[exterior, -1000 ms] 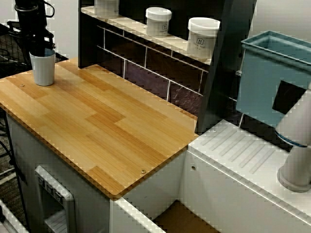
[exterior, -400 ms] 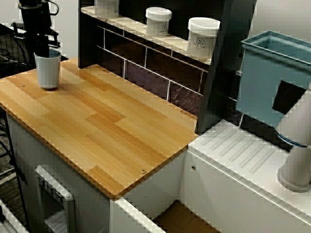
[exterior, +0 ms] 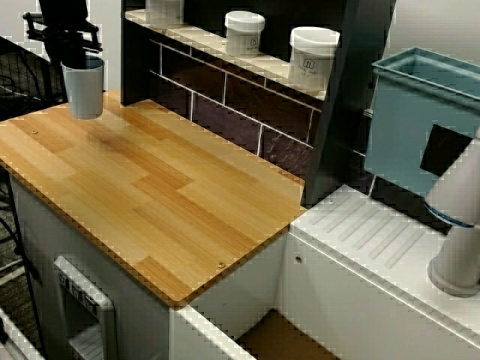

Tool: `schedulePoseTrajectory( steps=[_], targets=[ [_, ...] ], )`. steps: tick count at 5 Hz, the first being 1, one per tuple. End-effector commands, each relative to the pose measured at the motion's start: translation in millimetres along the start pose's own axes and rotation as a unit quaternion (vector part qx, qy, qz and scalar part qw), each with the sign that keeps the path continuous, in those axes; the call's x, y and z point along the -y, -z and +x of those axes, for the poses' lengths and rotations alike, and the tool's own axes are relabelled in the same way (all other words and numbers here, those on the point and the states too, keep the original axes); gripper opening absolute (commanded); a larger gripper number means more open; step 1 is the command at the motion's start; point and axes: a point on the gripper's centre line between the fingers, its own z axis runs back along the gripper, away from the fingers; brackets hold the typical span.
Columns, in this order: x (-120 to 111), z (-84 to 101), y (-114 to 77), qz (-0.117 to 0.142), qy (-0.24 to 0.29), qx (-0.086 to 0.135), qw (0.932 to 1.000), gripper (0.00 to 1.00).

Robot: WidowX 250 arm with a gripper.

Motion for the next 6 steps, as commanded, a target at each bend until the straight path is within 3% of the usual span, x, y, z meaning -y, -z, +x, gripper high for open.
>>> schedulePoseTrajectory(
  steps=[1,6],
  targets=[
    [40,-7.9,-38.5,-0.016,0.023,0.050,0.9983,0.00],
    [125,-37.4,-13.8,-0.046,0.057,0.036,0.9966,0.00]
  ],
)
